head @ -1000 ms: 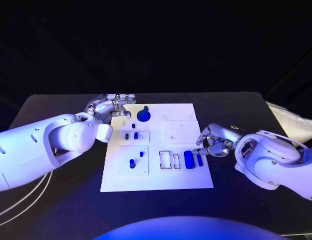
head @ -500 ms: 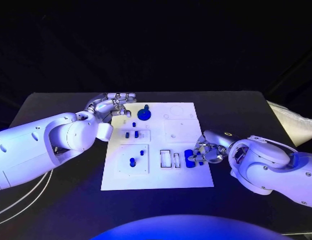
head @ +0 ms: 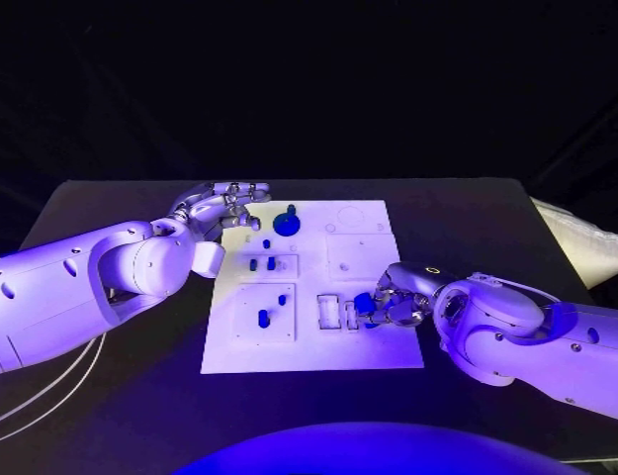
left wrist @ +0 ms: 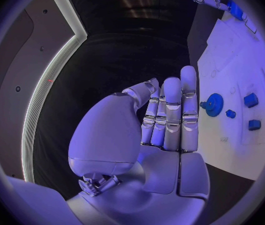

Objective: Assemble the parts on the task board

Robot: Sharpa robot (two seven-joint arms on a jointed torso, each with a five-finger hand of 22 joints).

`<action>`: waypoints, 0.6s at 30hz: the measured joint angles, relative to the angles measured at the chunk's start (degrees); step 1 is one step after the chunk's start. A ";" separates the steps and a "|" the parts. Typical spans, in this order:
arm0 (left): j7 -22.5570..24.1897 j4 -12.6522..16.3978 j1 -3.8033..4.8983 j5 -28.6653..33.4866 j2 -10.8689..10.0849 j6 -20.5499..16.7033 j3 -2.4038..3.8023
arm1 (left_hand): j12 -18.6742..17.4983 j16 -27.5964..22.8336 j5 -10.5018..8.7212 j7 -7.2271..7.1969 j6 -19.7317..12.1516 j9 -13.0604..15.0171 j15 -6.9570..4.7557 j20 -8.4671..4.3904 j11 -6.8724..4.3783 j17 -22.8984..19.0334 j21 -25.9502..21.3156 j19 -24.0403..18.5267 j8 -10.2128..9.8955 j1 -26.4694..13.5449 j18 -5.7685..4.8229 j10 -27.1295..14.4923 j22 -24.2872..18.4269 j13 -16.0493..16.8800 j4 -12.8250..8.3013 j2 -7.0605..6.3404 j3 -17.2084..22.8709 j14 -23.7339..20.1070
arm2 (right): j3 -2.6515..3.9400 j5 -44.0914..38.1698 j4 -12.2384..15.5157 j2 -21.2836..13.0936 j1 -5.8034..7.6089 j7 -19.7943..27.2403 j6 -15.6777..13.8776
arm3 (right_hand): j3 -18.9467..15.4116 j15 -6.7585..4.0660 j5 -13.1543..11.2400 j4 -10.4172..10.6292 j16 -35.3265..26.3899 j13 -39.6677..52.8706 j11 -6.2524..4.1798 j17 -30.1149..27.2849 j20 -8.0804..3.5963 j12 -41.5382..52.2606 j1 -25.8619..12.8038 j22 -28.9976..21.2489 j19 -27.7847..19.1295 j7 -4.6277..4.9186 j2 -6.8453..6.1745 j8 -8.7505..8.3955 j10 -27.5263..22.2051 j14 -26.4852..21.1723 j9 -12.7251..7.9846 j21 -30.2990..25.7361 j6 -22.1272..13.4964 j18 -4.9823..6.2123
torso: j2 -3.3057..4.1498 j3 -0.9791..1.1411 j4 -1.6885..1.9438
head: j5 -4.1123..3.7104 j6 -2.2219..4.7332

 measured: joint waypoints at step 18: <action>-0.10 0.03 -0.03 0.00 -0.23 0.05 -0.01 | 0.12 0.00 0.00 0.00 0.00 0.00 0.02 0.00 0.00 -0.02 0.00 0.00 0.00 0.09 -0.01 0.00 0.00 0.00 0.00 0.09 0.00 0.02 | 0.30 2.26 3.17 -1.90 -0.42 0.03 -7.25 | 0.23 -0.75 6.22 0.00 1.40 3.19 -0.66 1.19 -0.73 1.76 2.20 2.25 0.73 -0.78 4.12 0.91 1.47 0.09 0.31 1.34 1.18 -0.23 | -0.07 0.00 -0.11 | 0.29 -0.11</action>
